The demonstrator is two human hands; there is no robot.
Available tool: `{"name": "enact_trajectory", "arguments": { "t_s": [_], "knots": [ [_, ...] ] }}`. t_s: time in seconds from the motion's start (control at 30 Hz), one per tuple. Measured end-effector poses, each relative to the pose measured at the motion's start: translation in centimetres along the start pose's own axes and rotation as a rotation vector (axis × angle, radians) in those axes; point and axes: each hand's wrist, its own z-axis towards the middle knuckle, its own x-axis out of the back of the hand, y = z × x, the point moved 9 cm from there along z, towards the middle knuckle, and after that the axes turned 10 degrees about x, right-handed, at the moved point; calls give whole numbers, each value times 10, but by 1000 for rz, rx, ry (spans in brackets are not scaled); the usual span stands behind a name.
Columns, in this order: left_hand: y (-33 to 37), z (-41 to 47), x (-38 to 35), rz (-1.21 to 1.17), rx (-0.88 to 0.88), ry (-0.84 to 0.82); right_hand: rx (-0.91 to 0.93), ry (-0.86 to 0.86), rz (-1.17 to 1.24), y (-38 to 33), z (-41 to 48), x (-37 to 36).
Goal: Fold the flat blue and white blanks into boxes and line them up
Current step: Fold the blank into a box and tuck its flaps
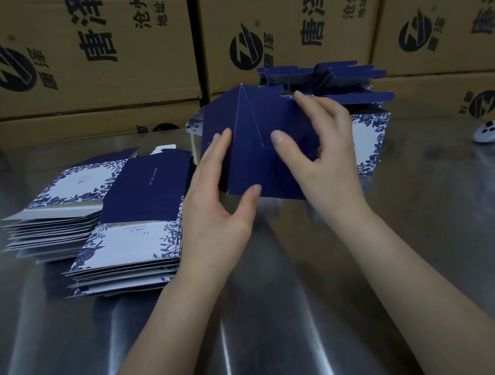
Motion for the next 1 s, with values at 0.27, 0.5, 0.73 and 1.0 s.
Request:
{"name": "enact_trajectory", "arguments": {
  "t_s": [0.27,0.5,0.73,1.0],
  "knots": [
    [12,-5,-11,178,-134,-49,-82,-85,82,6,-2,-14],
    [16,-10,-22,155,-156,-185,-129,16,146,8,-1,-4],
    [21,-11,-19,48,-137,-162,-254,97,365,31,-6,-6],
    [-18,3,37,-383,229,366,-673,171,1177,71,-21,-29]
  ]
}}
